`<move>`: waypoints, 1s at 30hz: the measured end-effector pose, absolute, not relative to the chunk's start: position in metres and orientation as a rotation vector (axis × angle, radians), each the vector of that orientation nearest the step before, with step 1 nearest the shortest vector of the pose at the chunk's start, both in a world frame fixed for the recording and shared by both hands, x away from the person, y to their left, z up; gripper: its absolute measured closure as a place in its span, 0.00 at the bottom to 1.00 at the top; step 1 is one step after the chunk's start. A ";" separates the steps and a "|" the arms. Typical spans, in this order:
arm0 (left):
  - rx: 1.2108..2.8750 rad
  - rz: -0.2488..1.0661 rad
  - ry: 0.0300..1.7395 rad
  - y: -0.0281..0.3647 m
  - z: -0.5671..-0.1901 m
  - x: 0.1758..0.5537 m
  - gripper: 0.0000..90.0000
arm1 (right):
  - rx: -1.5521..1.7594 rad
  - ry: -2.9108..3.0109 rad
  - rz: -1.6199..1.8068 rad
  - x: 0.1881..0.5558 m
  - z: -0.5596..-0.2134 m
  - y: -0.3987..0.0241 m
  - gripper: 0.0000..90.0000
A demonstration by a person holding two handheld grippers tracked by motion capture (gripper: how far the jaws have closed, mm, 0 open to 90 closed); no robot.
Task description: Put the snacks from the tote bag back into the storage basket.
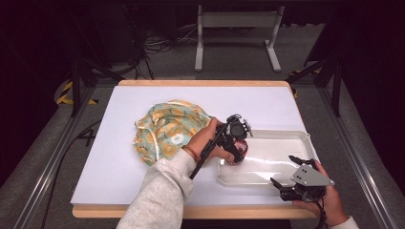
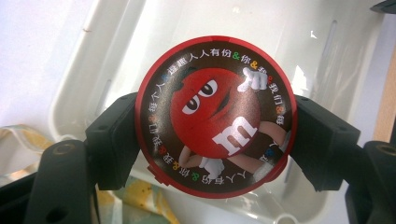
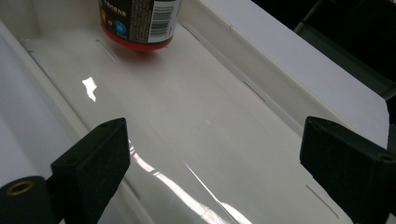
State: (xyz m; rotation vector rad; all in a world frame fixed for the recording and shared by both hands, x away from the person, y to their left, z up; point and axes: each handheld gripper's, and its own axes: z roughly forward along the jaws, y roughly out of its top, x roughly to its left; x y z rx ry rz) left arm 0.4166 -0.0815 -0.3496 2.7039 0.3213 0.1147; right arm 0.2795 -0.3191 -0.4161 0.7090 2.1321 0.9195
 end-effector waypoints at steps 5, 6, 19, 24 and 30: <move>2.701 0.109 0.349 -0.085 -0.359 0.418 0.28 | 0.708 2.135 0.920 0.279 -0.416 -0.319 0.10; 2.704 0.105 0.350 -0.085 -0.360 0.419 0.28 | 0.706 2.136 0.919 0.279 -0.416 -0.319 0.10; 2.705 0.092 0.351 -0.091 -0.368 0.423 0.28 | 0.712 2.139 0.924 0.280 -0.416 -0.319 0.10; 2.693 0.089 0.351 -0.091 -0.368 0.424 0.28 | 0.709 2.140 0.921 0.280 -0.416 -0.319 0.10; 2.689 0.096 0.341 -0.091 -0.369 0.423 0.28 | 0.708 2.141 0.922 0.280 -0.416 -0.318 0.10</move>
